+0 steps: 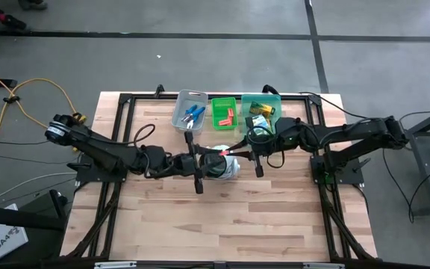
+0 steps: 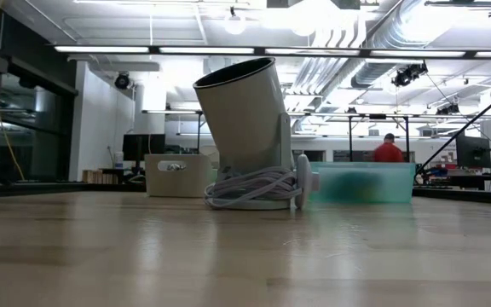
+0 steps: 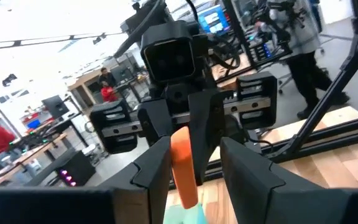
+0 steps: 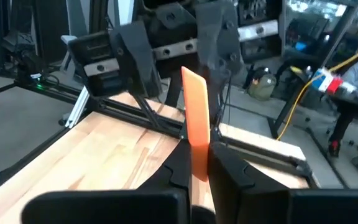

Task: Pick & Place School Supplies
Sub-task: Put the orange eraser into the green bin

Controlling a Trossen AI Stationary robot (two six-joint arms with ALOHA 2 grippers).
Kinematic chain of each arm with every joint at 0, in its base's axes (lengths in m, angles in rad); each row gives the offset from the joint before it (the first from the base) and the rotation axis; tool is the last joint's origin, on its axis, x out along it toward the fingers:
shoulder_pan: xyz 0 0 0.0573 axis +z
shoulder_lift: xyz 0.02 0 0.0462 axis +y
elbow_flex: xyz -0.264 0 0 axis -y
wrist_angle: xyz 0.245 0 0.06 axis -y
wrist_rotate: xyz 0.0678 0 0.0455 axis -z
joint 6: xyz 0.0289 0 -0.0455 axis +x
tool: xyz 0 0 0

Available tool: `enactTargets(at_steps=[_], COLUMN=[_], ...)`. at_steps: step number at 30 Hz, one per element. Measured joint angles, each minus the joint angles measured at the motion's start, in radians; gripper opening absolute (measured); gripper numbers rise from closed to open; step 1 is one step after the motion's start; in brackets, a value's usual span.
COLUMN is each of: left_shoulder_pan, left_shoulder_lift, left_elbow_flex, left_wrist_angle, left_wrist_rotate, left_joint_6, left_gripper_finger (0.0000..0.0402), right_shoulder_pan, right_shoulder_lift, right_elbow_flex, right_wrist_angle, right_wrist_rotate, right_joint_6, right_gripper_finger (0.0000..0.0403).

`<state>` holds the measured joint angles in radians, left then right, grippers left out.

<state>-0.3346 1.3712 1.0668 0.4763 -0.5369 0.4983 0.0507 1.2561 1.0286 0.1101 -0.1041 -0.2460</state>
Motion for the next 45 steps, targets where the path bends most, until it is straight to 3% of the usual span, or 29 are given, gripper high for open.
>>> enactTargets(at_steps=[8, 15, 20, 26, 31, 45], left_shoulder_pan=[-0.074, -0.124, -0.133, -0.135, -0.136, -0.132], left_shoulder_lift=[-0.035, -0.050, -0.049, -0.049, -0.049, -0.049], left_elbow_flex=[0.000, 0.000, 0.000, 0.000, 0.000, 0.000], left_wrist_angle=[-0.001, -0.009, -0.048, -0.050, -0.050, -0.054], left_wrist_rotate=[-0.197, -0.284, -0.333, -0.357, -0.359, -0.359], left_joint_6=[0.002, 0.002, -0.039, -0.044, -0.043, -0.046], left_gripper_finger=[0.0134, 0.0134, 0.0134, 0.0134, 0.0134, 0.0134], right_shoulder_pan=[-0.065, -0.223, -0.357, -0.491, -0.555, -0.664], right_shoulder_lift=[-0.005, 0.033, 0.131, 0.294, 0.388, 0.420], right_elbow_flex=[0.000, 0.000, 0.000, -0.001, -0.001, -0.001], right_wrist_angle=[-0.107, -0.159, -0.157, -0.070, -0.052, -0.118], right_wrist_rotate=[0.031, 0.043, 0.015, -0.090, -0.092, -0.078], right_joint_6=[0.065, 0.094, 0.102, 0.147, 0.172, 0.203], right_gripper_finger=[0.0023, 0.0023, 0.0023, 0.0023, 0.0023, 0.0023])
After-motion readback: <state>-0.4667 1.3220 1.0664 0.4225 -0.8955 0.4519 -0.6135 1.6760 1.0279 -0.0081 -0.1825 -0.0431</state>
